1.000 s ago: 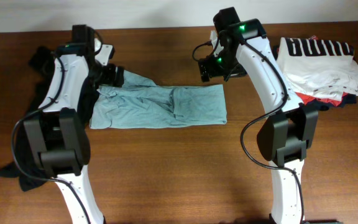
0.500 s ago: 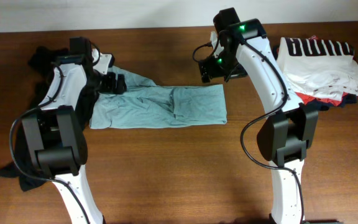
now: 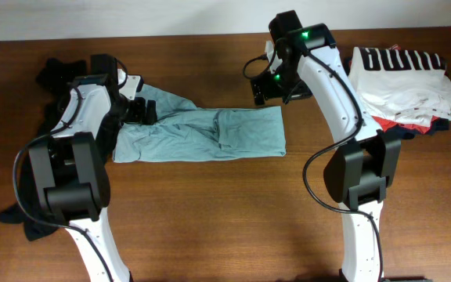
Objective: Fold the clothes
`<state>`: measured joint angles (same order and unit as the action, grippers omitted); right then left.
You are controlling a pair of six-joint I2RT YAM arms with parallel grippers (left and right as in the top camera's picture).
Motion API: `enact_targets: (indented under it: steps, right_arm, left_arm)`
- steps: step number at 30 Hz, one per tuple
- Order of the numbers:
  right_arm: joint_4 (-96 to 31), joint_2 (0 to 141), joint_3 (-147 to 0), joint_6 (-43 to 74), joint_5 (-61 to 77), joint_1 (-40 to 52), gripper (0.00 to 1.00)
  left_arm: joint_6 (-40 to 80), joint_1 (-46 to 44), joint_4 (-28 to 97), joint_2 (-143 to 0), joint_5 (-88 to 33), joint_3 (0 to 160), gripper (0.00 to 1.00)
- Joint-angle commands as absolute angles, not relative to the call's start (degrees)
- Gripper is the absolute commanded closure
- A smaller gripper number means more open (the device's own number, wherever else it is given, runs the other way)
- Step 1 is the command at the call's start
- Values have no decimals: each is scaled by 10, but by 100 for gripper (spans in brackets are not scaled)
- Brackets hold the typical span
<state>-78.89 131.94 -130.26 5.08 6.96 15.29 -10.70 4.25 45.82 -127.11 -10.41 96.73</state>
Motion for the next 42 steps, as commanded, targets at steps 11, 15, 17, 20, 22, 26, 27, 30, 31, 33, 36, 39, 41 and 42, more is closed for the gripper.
enact_targets:
  steps: [11,15,17,20,22,26,27,30,31,33,36,39,41,42]
  right_arm:
    - [-789,1312,-1308,46,73,149,7]
    - [-790,1312,-1308,36,73,149,7]
    - [-791,1312,-1308,34,69,149,7]
    - [-796,1312,-1308,34,69,143,7]
    - [-802,1312,-1308,34,69,134,7]
    - [-813,1312,-1308,34,74,114,7]
    - [-817,1312,-1308,34,75,109,7]
    - [-823,1312,-1308,34,81,96,7]
    - [-825,1312,-1308,34,84,93,7]
    - [-827,1312,-1308,34,84,88,7]
    - [-832,1312,-1308,34,84,84,7]
    - [-837,1312,-1308,34,84,82,7]
    - [-837,1312,-1308,33,84,82,7]
    - [-837,1312,-1308,32,84,82,7]
  left_arm:
    - [-82,26,515,-1260,-144,961,48]
    - [-82,22,517,-1260,-157,960,87]
    - [-82,23,519,-1260,-157,960,99]
    - [-82,28,524,-1258,-157,962,99]
    - [-82,34,534,-1251,-157,969,99]
    - [-82,48,561,-1228,-157,997,100]
    - [-82,50,569,-1218,-157,1006,99]
    - [-82,56,592,-1191,-157,1025,99]
    - [-82,58,597,-1181,-157,1031,99]
    - [-83,58,605,-1166,-153,1040,99]
    - [-82,58,613,-1148,-152,1053,99]
    - [-82,58,621,-1134,-153,1062,99]
    - [-82,56,627,-1130,-164,1068,99]
    - [-82,54,629,-1130,-178,1073,99]
